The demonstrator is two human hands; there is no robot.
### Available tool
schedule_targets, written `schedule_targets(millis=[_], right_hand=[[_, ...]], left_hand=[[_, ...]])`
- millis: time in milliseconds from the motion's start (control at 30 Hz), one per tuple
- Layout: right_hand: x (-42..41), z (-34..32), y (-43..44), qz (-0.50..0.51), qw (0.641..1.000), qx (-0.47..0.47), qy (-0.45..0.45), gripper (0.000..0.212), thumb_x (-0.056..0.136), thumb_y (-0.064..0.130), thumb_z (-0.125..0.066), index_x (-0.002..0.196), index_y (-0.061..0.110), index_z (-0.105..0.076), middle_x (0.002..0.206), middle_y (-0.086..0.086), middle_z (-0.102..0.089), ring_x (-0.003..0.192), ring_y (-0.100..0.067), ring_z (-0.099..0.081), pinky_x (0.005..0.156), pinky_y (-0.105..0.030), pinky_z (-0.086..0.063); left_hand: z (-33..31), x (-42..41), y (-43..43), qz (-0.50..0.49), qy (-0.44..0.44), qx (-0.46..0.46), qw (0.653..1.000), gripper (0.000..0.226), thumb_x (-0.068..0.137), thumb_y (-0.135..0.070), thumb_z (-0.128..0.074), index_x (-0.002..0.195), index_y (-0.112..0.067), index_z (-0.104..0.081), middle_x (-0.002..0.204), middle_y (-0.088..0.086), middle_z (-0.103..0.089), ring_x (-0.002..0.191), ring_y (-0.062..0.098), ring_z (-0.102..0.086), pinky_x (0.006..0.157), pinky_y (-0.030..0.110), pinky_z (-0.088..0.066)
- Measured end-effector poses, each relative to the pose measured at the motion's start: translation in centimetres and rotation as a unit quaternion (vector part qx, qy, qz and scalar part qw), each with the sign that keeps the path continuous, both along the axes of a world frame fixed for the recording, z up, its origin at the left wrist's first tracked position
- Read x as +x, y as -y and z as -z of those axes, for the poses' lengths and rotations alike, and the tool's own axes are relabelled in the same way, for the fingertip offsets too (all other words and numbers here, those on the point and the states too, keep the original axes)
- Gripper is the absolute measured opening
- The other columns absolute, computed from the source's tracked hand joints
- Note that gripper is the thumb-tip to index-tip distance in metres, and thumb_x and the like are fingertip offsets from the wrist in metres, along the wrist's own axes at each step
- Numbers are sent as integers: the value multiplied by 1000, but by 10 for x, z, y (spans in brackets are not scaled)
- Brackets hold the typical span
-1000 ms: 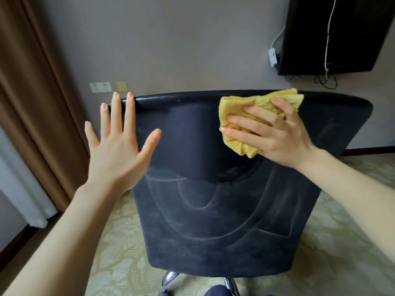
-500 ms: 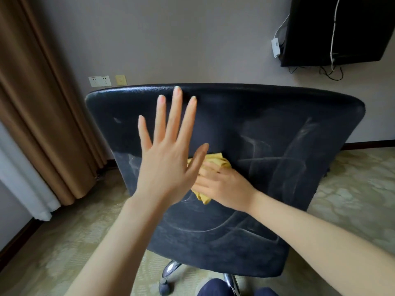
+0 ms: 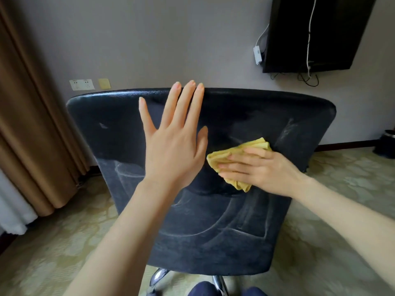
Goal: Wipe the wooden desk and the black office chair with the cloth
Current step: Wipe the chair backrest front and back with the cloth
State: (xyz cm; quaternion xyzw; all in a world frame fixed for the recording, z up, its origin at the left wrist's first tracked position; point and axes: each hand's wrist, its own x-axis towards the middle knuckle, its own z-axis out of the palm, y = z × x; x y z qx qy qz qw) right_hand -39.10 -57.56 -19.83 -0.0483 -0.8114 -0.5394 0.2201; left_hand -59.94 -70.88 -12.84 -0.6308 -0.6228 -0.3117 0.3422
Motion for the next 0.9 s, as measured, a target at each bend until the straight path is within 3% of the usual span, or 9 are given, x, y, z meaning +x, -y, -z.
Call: schedule_targets(millis=[133,267,400,567,667,733,833,900], right_hand=[[4,-48,5,-3,998,43,-54,43,93,10,-57,132,28,-57,138,11,-51,127,-10,-45,110,-30,-26],[-12,-87,21,-31,991,70,-107,37,94,12,-57,127,29,-61,136,10,-53,125,-14,-47,106,-35,-32],[-47,-85,38,-65,986,19,-150,32,99,14,-46,121,26,-65,136,5,-55,126,-20,-51,106,-40,-32],[-78,-52,36,-25,976,17,-217,38,99,18,-46,135,28,-53,141,7,-49,133,-18,-39,112,-38,-23],[-92,-22,36,25,984,9,-176,43,99,17,-36,141,22,-42,148,6,-42,137,-15,-28,114,-36,-18],[-96,0,37,40,989,-21,-143,42,99,13,-30,137,21,-47,145,7,-45,136,-12,-30,115,-32,-17],[-88,35,34,48,997,-34,-54,37,94,14,-44,127,22,-59,140,9,-49,135,-10,-32,119,-32,-7],[-77,52,37,41,998,-33,25,34,89,17,-46,116,25,-65,139,11,-50,136,-11,-31,117,-33,-18]], left_hand=[[1,2,-1,-5,-5,13,1000,58,95,-30,-33,151,-17,-24,155,0,-29,145,18,-20,111,63,-3],[-2,2,1,9,20,12,1000,57,99,-42,-21,150,-19,-26,155,-3,-28,145,15,-19,112,62,0],[-4,-2,5,18,34,7,999,63,98,-51,-9,150,-21,-27,156,-8,-27,146,10,-16,113,58,6],[-6,-13,9,28,49,7,998,62,97,-52,-11,150,-22,-27,156,-8,-26,146,8,-13,114,56,8],[-4,-16,11,41,91,0,995,64,94,-54,-13,150,-24,-23,158,-10,-19,146,5,-5,115,53,9],[-5,-20,13,41,112,-2,993,65,93,-53,-14,150,-24,-22,158,-10,-18,146,3,-3,115,50,9],[-7,-28,16,25,113,-7,993,65,92,-54,-13,151,-26,-20,158,-13,-15,145,0,-1,116,46,8],[-7,-35,18,11,113,-13,993,65,92,-54,-12,151,-28,-18,158,-15,-13,144,-2,1,116,44,8]])
